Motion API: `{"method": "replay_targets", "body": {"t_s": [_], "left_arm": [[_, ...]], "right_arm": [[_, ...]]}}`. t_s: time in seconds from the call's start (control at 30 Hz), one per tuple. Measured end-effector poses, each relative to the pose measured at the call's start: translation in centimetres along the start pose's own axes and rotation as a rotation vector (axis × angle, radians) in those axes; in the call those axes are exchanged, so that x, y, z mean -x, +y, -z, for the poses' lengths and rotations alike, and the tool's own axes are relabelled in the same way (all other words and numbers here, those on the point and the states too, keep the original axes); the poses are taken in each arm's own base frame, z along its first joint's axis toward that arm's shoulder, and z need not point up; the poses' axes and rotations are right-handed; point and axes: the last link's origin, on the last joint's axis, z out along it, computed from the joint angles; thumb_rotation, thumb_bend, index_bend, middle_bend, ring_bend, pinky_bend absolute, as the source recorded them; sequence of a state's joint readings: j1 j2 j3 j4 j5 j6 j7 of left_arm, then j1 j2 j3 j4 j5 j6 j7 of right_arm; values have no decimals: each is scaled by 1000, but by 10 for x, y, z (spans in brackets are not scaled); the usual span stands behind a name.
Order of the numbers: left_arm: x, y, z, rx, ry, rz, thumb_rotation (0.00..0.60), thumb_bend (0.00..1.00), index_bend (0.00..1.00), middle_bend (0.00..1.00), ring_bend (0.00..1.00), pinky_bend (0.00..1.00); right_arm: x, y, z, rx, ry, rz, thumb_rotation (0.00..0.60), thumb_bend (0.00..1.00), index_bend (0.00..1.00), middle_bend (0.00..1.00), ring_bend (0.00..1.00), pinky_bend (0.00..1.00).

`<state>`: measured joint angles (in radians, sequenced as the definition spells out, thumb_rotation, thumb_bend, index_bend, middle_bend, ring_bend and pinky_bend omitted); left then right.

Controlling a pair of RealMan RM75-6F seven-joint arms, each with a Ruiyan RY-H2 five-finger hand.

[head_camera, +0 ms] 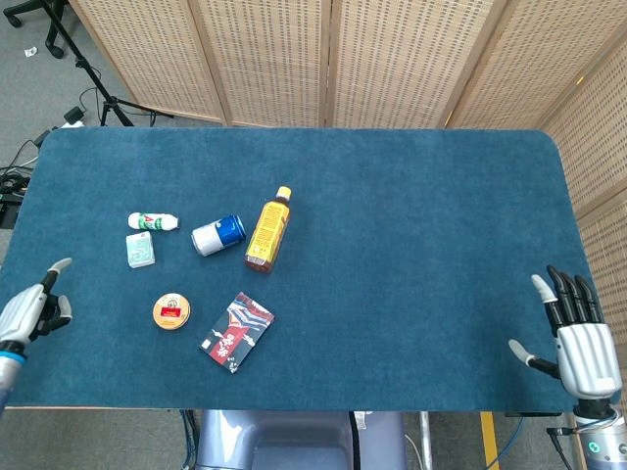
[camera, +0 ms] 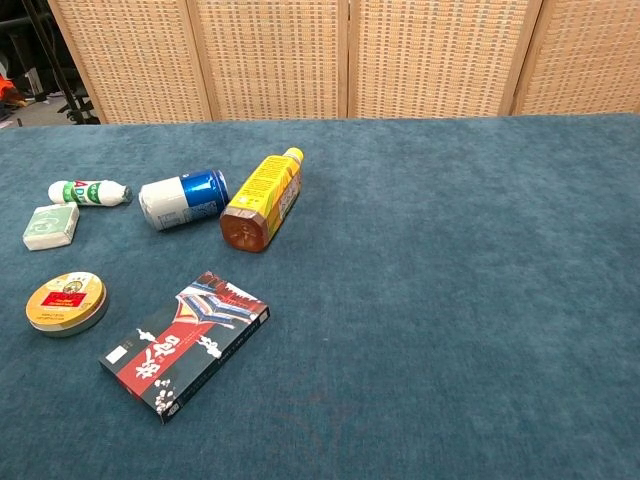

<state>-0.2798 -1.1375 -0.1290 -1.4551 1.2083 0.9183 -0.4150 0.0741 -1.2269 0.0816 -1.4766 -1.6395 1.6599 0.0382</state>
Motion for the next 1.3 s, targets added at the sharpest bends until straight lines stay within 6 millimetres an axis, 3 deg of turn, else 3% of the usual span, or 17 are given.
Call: {"method": "replay_targets", "body": {"t_s": [0.47,0.77,1.3], "left_arm": [[7,20,-46,5,-167,203,600,970,0,958,944,938],[25,42,-71,16,-300,225,600,967,0,958,944,938],[36,35,-82,-21,-306,258,600,963,0,958,944,938]], "right_arm": [[5,3,-1,27,-37,19,600,0,24,0,0,0],[4,5,-2,37,-37,15,600,0,24,0,0,0],[3,6,-3,44,-36,6,600,0,24,0,0,0]]}}
